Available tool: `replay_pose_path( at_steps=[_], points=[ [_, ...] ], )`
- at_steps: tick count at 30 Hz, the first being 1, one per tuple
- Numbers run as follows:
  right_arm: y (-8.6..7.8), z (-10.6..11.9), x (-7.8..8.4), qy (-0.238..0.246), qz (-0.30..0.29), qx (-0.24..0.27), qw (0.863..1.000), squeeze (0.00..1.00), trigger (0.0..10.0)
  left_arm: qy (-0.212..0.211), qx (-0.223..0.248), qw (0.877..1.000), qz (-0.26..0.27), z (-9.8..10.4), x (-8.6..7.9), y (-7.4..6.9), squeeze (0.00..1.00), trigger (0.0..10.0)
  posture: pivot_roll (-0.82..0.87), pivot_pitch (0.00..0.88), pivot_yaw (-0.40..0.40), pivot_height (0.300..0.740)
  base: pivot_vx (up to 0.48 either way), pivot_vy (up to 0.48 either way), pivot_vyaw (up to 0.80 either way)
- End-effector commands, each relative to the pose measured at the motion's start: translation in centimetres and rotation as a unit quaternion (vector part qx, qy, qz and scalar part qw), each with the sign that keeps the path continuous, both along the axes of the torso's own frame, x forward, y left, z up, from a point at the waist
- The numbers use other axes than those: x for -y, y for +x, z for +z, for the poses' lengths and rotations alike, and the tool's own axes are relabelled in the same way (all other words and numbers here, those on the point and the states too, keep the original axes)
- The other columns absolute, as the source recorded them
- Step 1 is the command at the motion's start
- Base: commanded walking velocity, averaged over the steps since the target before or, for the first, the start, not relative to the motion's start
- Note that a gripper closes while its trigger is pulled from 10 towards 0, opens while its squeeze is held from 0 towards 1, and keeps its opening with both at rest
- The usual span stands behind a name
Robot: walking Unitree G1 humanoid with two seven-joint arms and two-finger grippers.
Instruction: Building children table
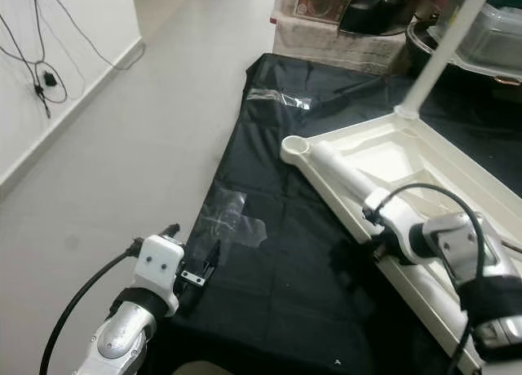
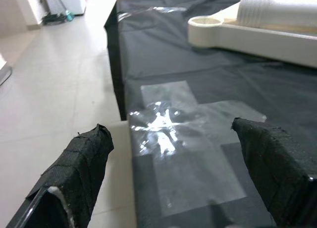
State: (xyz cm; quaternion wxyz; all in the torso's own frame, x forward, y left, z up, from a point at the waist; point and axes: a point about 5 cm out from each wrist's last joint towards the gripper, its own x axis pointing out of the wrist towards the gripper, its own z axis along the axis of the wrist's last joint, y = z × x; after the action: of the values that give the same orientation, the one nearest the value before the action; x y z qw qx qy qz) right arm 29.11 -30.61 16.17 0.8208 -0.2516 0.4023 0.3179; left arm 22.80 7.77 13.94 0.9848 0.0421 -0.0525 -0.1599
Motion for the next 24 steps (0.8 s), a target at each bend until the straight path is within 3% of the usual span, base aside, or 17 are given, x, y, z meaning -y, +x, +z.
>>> replay_pose_path(
  at_steps=[1,7,17,20,24],
  points=[
    [-3.0,-5.7,-3.0,0.005,0.128,-0.142,0.982,0.00,0.0,0.004,-0.010,1.000,-0.004,-0.6,0.0,-0.2,0.00,10.0,0.06,0.194,-0.048,0.740,0.000,0.000,0.00],
    [-3.5,-5.0,-3.3,-0.004,0.193,-0.140,0.971,0.00,0.0,0.004,-0.009,1.000,-0.005,-0.6,0.1,-0.2,0.00,10.0,0.06,0.188,-0.048,0.740,0.000,0.000,0.00],
    [-2.5,-3.4,-3.6,-0.030,0.270,-0.096,0.958,0.00,0.0,0.004,-0.008,1.000,-0.008,-0.5,0.2,-0.3,0.00,10.0,0.06,0.188,-0.047,0.740,0.000,0.000,0.00],
    [-1.8,-2.2,-4.2,-0.044,0.319,-0.070,0.944,0.00,0.0,0.004,-0.007,1.000,-0.008,-0.5,0.2,-0.2,0.00,10.0,0.06,0.195,-0.047,0.740,0.000,0.000,0.00],
    [-1.6,-1.8,-4.5,-0.046,0.338,-0.060,0.938,0.00,0.0,0.004,-0.007,1.000,-0.008,-0.6,0.2,-0.2,0.00,10.0,0.06,0.195,-0.049,0.740,0.000,0.000,0.00]
  ],
)
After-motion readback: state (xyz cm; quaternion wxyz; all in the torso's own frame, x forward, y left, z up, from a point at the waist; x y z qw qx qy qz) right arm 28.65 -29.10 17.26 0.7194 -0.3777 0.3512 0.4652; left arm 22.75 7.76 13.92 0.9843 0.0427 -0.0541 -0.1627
